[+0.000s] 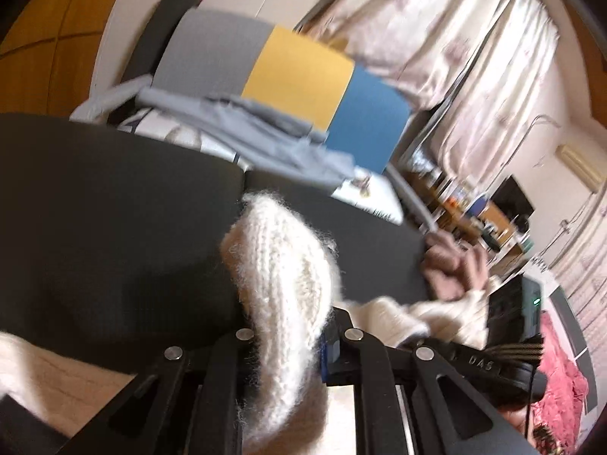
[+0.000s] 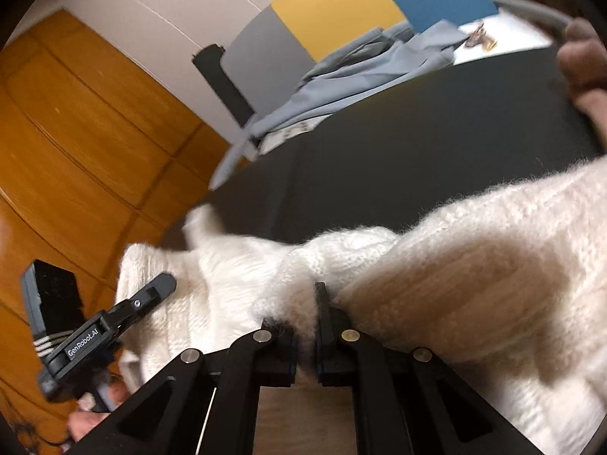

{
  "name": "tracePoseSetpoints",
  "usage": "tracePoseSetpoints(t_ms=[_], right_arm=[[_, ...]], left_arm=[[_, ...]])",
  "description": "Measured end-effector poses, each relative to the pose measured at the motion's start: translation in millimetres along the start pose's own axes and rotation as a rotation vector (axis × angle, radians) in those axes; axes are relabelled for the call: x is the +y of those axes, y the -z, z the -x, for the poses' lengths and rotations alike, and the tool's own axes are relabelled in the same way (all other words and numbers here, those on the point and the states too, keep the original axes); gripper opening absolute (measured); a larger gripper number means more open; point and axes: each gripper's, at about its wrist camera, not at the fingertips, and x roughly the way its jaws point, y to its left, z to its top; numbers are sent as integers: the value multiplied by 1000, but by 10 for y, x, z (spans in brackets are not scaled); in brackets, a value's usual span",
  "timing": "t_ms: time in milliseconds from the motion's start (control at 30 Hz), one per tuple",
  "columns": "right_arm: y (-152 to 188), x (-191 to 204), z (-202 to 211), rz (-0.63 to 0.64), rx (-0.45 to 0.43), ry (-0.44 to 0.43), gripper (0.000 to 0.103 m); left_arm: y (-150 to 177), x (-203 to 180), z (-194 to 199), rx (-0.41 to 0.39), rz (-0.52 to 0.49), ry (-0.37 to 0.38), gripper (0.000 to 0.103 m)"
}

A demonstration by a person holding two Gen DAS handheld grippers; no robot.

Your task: Fold clothes

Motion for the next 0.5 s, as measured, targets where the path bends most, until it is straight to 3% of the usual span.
tracePoseSetpoints(t_ms=[500], right_arm=[[-253,850,410,-80,-63,-360,7]], left_arm=[[-598,-424,1006,-199,-108,154,13]])
